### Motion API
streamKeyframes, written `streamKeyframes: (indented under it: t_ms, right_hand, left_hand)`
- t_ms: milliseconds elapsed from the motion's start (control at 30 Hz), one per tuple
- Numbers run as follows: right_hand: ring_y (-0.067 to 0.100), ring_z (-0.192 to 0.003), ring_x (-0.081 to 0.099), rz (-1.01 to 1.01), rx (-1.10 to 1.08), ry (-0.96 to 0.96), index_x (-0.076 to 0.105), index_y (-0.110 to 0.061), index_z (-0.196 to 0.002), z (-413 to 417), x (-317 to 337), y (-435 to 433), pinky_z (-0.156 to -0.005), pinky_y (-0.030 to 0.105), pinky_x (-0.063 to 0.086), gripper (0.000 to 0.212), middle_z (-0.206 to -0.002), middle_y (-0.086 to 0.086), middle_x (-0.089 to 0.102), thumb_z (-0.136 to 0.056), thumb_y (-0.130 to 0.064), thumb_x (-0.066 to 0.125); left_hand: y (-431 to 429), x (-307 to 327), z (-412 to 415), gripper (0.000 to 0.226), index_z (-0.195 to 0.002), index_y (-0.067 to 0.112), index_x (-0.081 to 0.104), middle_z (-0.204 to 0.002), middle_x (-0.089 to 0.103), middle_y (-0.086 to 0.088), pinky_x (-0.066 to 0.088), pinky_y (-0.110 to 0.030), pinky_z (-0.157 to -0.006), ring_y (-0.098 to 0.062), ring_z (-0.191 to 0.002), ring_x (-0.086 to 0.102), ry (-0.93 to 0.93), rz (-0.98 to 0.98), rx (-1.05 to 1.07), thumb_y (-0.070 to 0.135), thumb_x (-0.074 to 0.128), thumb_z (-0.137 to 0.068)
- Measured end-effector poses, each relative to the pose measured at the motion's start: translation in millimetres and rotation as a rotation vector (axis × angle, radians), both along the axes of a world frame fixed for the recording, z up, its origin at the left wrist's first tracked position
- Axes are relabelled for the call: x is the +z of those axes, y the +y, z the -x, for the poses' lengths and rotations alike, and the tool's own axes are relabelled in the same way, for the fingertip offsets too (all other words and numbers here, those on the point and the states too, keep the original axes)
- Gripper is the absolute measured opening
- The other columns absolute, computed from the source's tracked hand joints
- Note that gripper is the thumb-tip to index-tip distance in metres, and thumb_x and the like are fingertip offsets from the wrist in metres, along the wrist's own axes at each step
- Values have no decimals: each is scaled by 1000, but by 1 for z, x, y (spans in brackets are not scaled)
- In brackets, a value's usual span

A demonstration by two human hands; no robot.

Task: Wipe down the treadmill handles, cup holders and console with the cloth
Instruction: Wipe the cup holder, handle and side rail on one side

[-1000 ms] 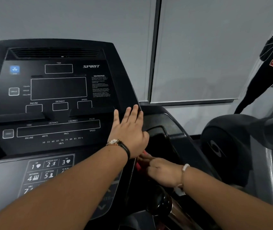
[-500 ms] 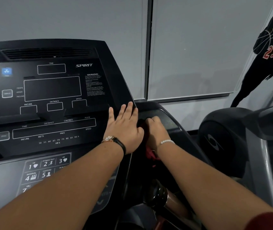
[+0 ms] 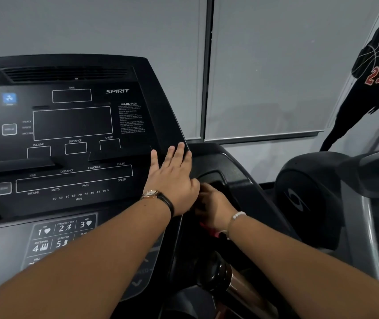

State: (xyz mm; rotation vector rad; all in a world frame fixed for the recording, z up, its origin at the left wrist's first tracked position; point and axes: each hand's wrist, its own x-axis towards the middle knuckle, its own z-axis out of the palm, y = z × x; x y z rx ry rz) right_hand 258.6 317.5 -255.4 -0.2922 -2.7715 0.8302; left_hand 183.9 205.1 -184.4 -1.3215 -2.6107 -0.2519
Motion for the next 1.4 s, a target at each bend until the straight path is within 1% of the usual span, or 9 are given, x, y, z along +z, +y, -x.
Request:
streamKeyframes:
  t_ms: [67, 233, 433, 533, 733, 867, 1000, 1200, 1400]
  right_hand:
    - [28, -116, 48, 22, -78, -25, 60, -1, -119, 8, -6, -2, -98, 32, 41, 35, -129, 15, 47, -84, 0, 60]
    - [28, -120, 42, -201, -178, -30, 46, -8, -131, 25, -8, 3, -98, 37, 41, 40, -133, 11, 40, -91, -6, 48]
    - [29, -102, 47, -456, -356, 8, 46, -11, -112, 17, 7, 22, -75, 35, 46, 20, -113, 11, 40, -92, -11, 44]
    - [33, -97, 51, -501, -481, 5, 47, -10, -103, 9, 16, 33, -77, 39, 45, 14, -107, 14, 44, -94, -13, 37]
    - [38, -96, 57, -313, -462, -211, 57, -9, -105, -8, 22, 53, -86, 41, 47, 21, -112, 16, 47, -91, -23, 52]
    - [32, -98, 58, -372, -334, -334, 65, -12, -99, -26, 22, 50, -88, 36, 47, 24, -110, 13, 53, -87, -31, 58]
    - [35, -103, 58, -370, -268, -433, 60, -13, -107, -18, 2, 28, -85, 39, 49, 35, -110, 11, 55, -86, -40, 56]
    - [37, -121, 48, -303, -275, -582, 38, -3, -136, 15, 3, 10, -99, 45, 40, 38, -138, 20, 38, -102, -13, 25]
    - [32, -132, 40, -316, -248, -756, 45, -1, -135, 29, -4, 10, -106, 38, 32, 37, -141, 19, 44, -102, -11, 33]
  left_hand:
    - [0, 0, 0, 64, -151, 19, 4, -158, -10, 0, -19, -46, -110, -15, -145, -12, 0, -4, -2, 35, 25, -92]
    - [0, -1, 1, 65, -151, 19, 4, -158, -10, 0, -19, -47, -112, -15, -144, -13, -2, -5, 4, 37, 25, -91]
    - [0, -1, 2, 66, -151, 18, 6, -159, -9, 0, -18, -46, -112, -15, -145, -12, -12, -19, -3, 36, 27, -91]
    - [0, -1, 2, 66, -150, 18, 6, -159, -9, 0, -19, -46, -112, -15, -145, -12, -14, -23, -5, 35, 26, -91]
    - [-1, -2, 2, 65, -150, 18, 6, -159, -8, 0, -19, -45, -110, -15, -145, -11, -2, -19, -1, 34, 25, -91]
    - [0, -2, 1, 65, -150, 17, 6, -159, -8, 0, -19, -46, -110, -16, -145, -11, -7, -18, -3, 35, 26, -91]
    - [0, -2, 2, 65, -150, 17, 6, -159, -8, -1, -18, -47, -111, -16, -145, -11, -7, -17, -1, 35, 26, -91]
    - [0, -2, 2, 65, -150, 17, 7, -159, -8, -1, -18, -47, -112, -16, -145, -11, -6, -16, -5, 35, 26, -91]
    - [0, -2, 2, 66, -150, 17, 6, -159, -8, -1, -18, -47, -112, -17, -145, -11, -14, -15, -3, 36, 27, -91]
